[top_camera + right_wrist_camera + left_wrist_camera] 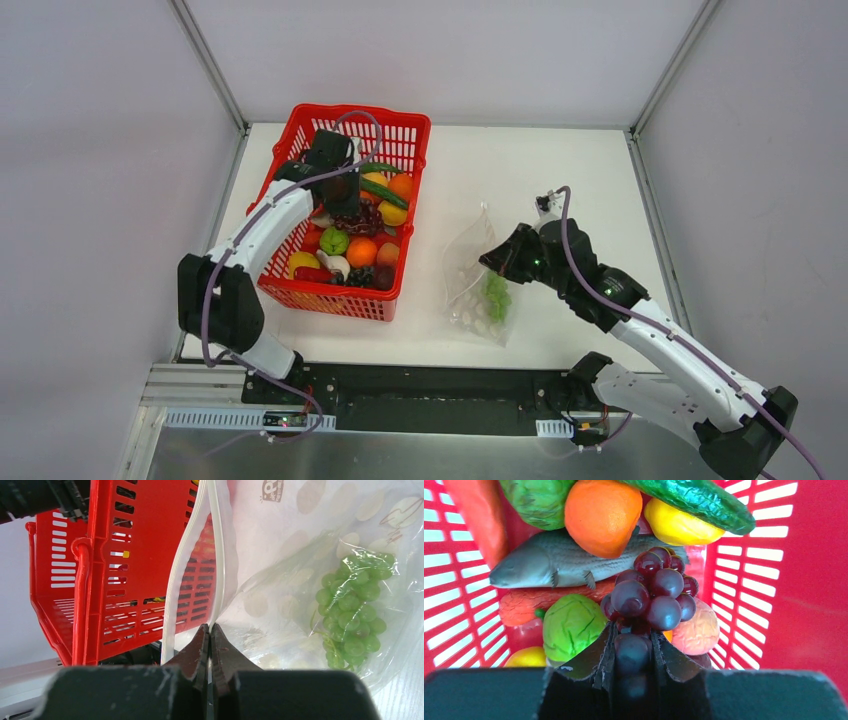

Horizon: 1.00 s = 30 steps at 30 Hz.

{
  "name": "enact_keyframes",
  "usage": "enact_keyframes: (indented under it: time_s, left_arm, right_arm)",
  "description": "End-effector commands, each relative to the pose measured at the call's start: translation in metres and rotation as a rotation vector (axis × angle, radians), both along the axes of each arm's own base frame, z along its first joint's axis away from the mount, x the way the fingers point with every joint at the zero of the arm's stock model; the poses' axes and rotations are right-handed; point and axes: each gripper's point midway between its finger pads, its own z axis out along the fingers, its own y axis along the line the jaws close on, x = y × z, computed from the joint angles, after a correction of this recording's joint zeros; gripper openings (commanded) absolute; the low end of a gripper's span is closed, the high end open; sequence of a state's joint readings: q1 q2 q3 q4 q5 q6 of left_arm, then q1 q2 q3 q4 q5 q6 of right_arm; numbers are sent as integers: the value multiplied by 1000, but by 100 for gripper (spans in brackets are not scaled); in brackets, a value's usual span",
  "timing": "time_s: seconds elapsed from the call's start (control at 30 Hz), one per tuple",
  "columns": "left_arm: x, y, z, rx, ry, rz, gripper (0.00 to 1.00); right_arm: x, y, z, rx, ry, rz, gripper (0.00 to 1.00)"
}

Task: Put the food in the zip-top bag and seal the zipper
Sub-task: Pick up the fake fruit from the bin.

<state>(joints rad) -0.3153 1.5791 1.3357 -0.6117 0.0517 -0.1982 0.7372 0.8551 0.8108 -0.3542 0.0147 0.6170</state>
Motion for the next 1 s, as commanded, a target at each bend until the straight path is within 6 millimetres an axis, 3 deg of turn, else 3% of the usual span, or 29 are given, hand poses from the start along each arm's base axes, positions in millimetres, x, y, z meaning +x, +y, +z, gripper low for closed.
enact_keyframes:
  time_s: [0.0, 0.7, 0.97]
  left_arm:
    - [-10, 2, 41, -34, -93, 21, 0]
    - [-48, -3, 157, -269, -418, 23, 0]
    - [-74, -50, 205, -557, -500, -116, 0]
  right_arm:
    - [5, -1, 20, 38, -59, -12, 0]
    - [8, 2, 21, 41, -55, -16, 0]
    - [10, 4, 20, 51, -52, -22, 0]
